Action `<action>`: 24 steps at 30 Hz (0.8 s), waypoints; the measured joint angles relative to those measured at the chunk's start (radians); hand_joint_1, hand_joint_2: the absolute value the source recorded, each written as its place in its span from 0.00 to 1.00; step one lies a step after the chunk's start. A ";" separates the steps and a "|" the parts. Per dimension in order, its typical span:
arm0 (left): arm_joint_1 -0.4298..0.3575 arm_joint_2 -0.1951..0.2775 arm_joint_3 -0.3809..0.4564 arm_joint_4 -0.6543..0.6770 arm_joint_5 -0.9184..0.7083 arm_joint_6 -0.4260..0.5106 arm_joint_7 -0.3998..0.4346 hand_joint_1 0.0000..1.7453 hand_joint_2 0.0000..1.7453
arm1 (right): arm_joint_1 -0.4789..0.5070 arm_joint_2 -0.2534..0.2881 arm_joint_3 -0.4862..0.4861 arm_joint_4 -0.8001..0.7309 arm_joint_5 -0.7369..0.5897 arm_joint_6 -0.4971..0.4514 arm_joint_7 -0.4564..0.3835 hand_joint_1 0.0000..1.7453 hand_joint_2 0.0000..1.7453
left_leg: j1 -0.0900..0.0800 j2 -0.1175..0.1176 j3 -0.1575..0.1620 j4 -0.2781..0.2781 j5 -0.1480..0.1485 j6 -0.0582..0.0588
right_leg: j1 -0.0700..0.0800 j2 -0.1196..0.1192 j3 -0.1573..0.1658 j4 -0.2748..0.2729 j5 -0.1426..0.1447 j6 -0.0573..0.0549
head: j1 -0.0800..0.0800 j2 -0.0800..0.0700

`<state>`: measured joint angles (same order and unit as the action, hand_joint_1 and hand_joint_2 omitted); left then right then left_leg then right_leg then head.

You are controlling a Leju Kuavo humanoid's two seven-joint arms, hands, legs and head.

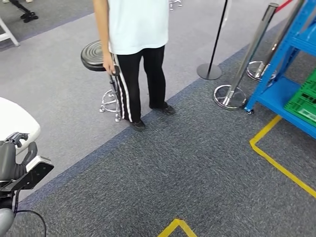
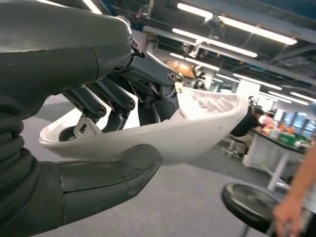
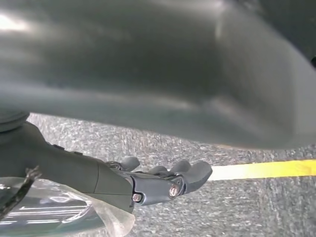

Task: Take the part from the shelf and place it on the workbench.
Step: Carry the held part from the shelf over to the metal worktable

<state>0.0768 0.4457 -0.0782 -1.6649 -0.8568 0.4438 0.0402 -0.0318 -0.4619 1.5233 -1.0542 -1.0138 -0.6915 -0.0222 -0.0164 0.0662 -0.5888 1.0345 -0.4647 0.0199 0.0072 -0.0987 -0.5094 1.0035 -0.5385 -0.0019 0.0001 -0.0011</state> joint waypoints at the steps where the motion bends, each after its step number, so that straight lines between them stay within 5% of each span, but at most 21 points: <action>1: -0.001 0.000 0.000 0.000 0.000 0.000 0.000 1.00 1.00 | 0.000 0.000 0.000 -0.001 0.000 -0.001 0.000 0.00 0.00 | -0.003 -0.004 0.000 -0.004 -0.004 0.004 | 0.002 -0.012 0.002 -0.002 -0.002 0.004 | 0.000 0.000; 3: 0.000 0.000 0.000 0.001 0.000 0.000 -0.001 1.00 1.00 | -0.002 -0.001 0.000 -0.003 0.000 -0.001 0.000 0.00 0.00 | -0.001 -0.027 0.002 -0.017 0.000 0.013 | 0.001 -0.018 0.005 -0.002 -0.011 0.014 | 0.001 0.000; 5: -0.002 0.000 -0.001 0.001 0.000 0.001 -0.001 1.00 1.00 | -0.002 -0.002 0.000 -0.005 0.000 -0.001 -0.001 0.00 0.00 | 0.006 -0.049 0.007 -0.029 0.007 0.021 | -0.002 0.034 -0.019 0.050 -0.045 0.022 | 0.004 0.000; 6: -0.004 -0.001 -0.002 0.001 -0.001 0.001 -0.001 1.00 1.00 | -0.001 -0.002 0.000 -0.005 0.000 -0.001 -0.001 0.00 0.00 | 0.008 -0.059 0.007 -0.031 0.009 0.024 | -0.005 0.069 -0.048 0.108 -0.075 0.025 | 0.005 0.000; 8: -0.006 -0.004 -0.004 0.001 -0.001 0.000 -0.001 1.00 1.00 | 0.001 -0.004 0.000 -0.006 0.000 -0.001 0.000 0.00 0.00 | 0.010 -0.082 0.007 -0.031 0.009 0.026 | -0.007 0.097 -0.123 0.248 -0.127 0.029 | 0.007 0.000; 10: -0.005 -0.006 -0.008 0.002 -0.001 0.000 -0.001 1.00 1.00 | 0.003 -0.004 0.001 -0.006 -0.001 -0.001 0.000 0.00 0.00 | 0.011 -0.108 0.008 -0.030 0.009 0.025 | -0.009 0.099 -0.158 0.291 -0.112 0.033 | 0.007 0.000; 12: -0.006 -0.008 -0.010 0.002 -0.001 0.000 -0.001 1.00 1.00 | 0.004 -0.005 0.001 -0.006 -0.001 -0.002 0.000 0.00 0.00 | 0.015 -0.136 0.012 -0.028 0.006 0.021 | -0.015 0.114 -0.121 0.184 -0.031 0.037 | 0.007 0.000; 14: -0.008 -0.008 -0.012 0.002 -0.001 0.000 -0.002 1.00 1.00 | 0.004 -0.006 0.001 -0.006 -0.001 -0.003 -0.001 0.00 0.00 | 0.016 -0.162 0.009 -0.017 0.000 0.011 | -0.023 0.158 -0.065 0.059 0.021 0.039 | 0.006 0.000; 16: -0.012 -0.008 -0.013 0.002 -0.001 0.001 -0.003 1.00 1.00 | 0.005 -0.008 0.001 -0.009 -0.005 -0.004 -0.006 0.00 0.00 | 0.018 -0.186 -0.001 -0.010 0.001 -0.001 | -0.024 0.178 -0.041 0.017 0.021 0.033 | 0.006 0.000; 18: -0.014 -0.008 -0.015 0.003 -0.002 0.002 -0.004 1.00 1.00 | 0.005 -0.010 0.001 -0.011 -0.008 -0.004 -0.012 0.00 0.00 | 0.022 -0.202 -0.009 -0.007 0.003 -0.011 | -0.024 0.155 -0.036 0.012 0.022 0.022 | 0.006 0.000; 20: -0.020 -0.007 -0.017 0.003 -0.002 0.004 -0.005 1.00 1.00 | 0.006 -0.013 0.000 -0.012 -0.009 -0.005 -0.016 0.00 0.00 | 0.020 -0.161 -0.029 0.035 -0.022 -0.020 | -0.025 0.130 -0.032 0.009 0.023 0.011 | 0.000 0.000; 22: -0.031 -0.008 -0.021 0.006 -0.002 0.005 -0.006 1.00 1.00 | 0.008 -0.014 0.000 -0.012 -0.007 -0.005 -0.017 0.00 0.00 | 0.019 -0.098 -0.083 0.150 -0.079 -0.029 | -0.023 0.103 -0.029 0.007 0.021 0.002 | -0.006 0.000; 24: -0.037 -0.010 -0.027 0.011 -0.002 0.006 -0.007 1.00 1.00 | 0.011 -0.016 0.000 -0.012 -0.005 -0.005 -0.017 0.00 0.00 | 0.024 -0.078 -0.137 0.260 -0.115 -0.033 | -0.019 0.074 -0.027 0.008 0.017 -0.002 | -0.007 0.000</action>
<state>0.0401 0.4361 -0.1054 -1.6539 -0.8584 0.4494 0.0330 -0.0206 -0.4774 1.5232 -1.0666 -1.0184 -0.6966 -0.0397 0.0074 -0.0116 -0.7254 1.2940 -0.5794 -0.0135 -0.0116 -0.0246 -0.5361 1.0112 -0.5219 -0.0035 -0.0067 -0.0011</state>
